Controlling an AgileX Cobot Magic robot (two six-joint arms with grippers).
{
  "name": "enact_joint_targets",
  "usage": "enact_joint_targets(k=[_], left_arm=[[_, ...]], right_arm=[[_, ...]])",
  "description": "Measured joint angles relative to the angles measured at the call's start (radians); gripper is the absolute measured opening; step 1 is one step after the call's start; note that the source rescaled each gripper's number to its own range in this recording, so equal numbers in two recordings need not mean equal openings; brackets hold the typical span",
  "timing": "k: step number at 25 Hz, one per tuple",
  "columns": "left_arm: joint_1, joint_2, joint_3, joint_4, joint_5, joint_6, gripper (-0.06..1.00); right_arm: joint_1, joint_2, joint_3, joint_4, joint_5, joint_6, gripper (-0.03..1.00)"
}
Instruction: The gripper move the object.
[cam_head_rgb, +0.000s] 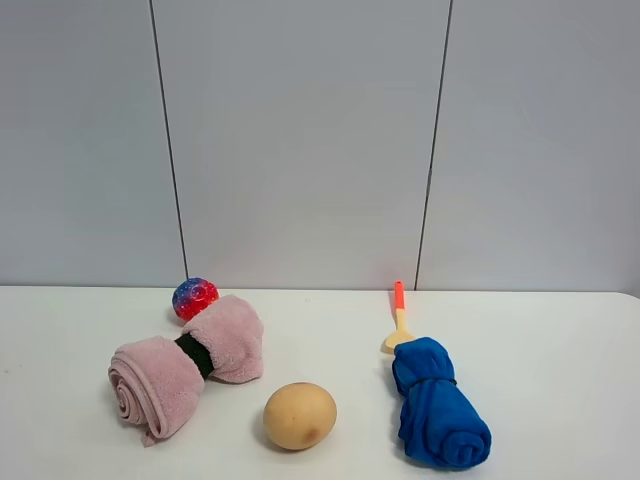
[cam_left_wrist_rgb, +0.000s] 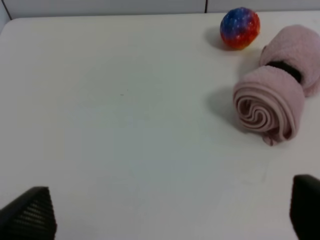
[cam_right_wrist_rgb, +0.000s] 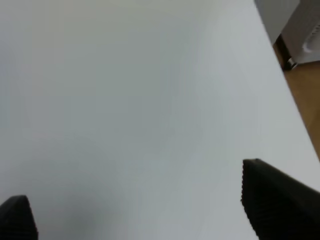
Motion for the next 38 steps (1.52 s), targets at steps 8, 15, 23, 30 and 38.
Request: enact_joint_targets(k=[8, 15, 23, 30, 38], left_arm=[[0.000, 0.000, 0.000, 0.000, 0.000, 0.000, 1.00], [0.000, 0.000, 0.000, 0.000, 0.000, 0.000, 1.00], [0.000, 0.000, 0.000, 0.000, 0.000, 0.000, 1.00], [0.000, 0.000, 0.000, 0.000, 0.000, 0.000, 1.00], [0.000, 0.000, 0.000, 0.000, 0.000, 0.000, 1.00]], right_arm=[[-0.218, -0.103, 0.051, 0.018, -0.084, -0.003, 0.89], [-0.222, -0.103, 0.051, 0.021, -0.087, -0.007, 0.89], [-0.222, -0.103, 0.054, 0.133, -0.089, -0.142, 0.89], [-0.222, -0.103, 0.054, 0.141, -0.095, -0.143, 0.89], [-0.222, -0.103, 0.054, 0.141, -0.095, -0.144, 0.89]])
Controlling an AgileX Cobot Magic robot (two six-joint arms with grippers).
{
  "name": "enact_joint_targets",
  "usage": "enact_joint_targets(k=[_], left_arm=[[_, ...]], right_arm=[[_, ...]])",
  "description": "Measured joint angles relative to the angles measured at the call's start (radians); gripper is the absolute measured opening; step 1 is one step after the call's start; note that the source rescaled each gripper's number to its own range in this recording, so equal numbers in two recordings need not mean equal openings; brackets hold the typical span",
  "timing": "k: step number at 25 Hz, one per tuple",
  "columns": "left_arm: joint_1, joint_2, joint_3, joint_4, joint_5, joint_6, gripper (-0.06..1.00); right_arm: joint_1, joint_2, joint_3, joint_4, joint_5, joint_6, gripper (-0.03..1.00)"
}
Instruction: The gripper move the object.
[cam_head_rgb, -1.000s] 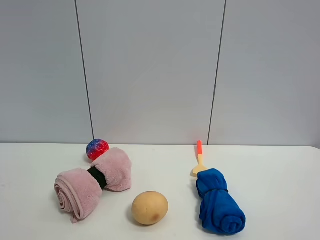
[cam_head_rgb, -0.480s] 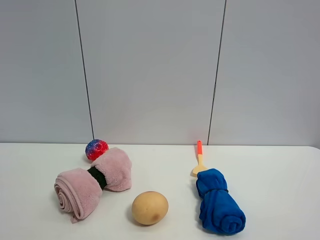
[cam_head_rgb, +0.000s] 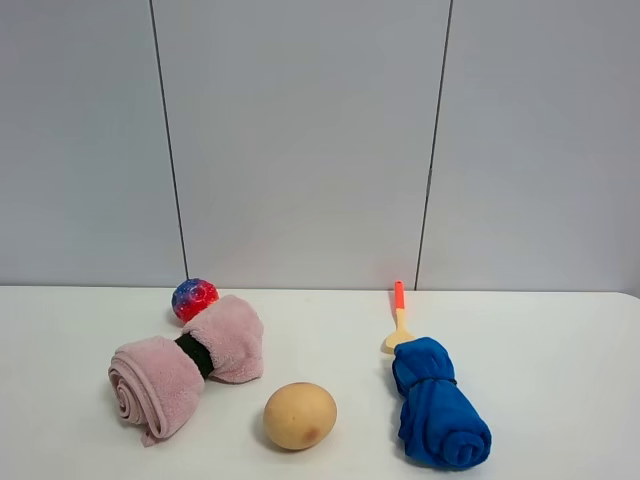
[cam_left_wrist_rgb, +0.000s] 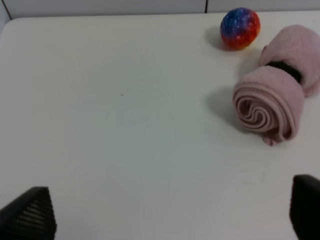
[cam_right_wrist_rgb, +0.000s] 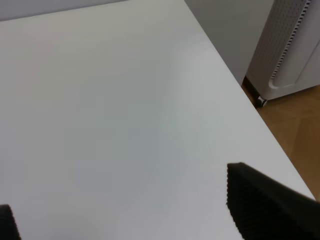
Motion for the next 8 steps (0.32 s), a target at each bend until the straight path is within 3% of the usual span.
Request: enact_joint_targets(k=[8], left_arm=[[0.000, 0.000, 0.000, 0.000, 0.000, 0.000, 1.00]], right_arm=[[0.000, 0.000, 0.000, 0.000, 0.000, 0.000, 0.89]])
